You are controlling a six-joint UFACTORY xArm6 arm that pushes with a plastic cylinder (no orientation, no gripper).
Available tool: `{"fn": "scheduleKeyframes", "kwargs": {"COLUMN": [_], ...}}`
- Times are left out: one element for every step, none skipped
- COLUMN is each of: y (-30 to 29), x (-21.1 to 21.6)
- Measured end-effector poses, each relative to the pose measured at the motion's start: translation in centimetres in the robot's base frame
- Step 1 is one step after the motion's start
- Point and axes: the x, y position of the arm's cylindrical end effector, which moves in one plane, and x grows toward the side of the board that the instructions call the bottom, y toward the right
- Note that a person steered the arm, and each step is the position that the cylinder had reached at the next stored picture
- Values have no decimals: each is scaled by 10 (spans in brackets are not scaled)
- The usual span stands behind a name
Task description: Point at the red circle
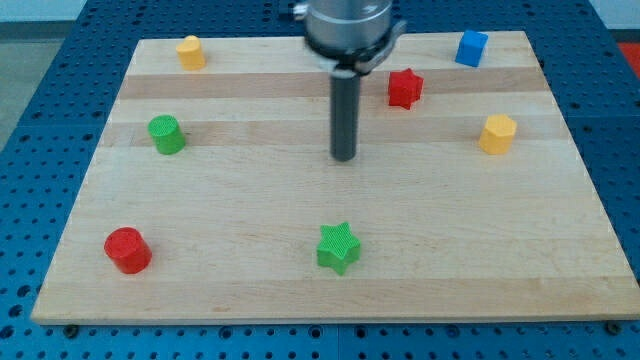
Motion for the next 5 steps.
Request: {"fn": "scheduleKeyframes", "kwargs": {"y": [-35, -65, -103, -148, -197], "x": [43, 84, 119, 148, 153]}}
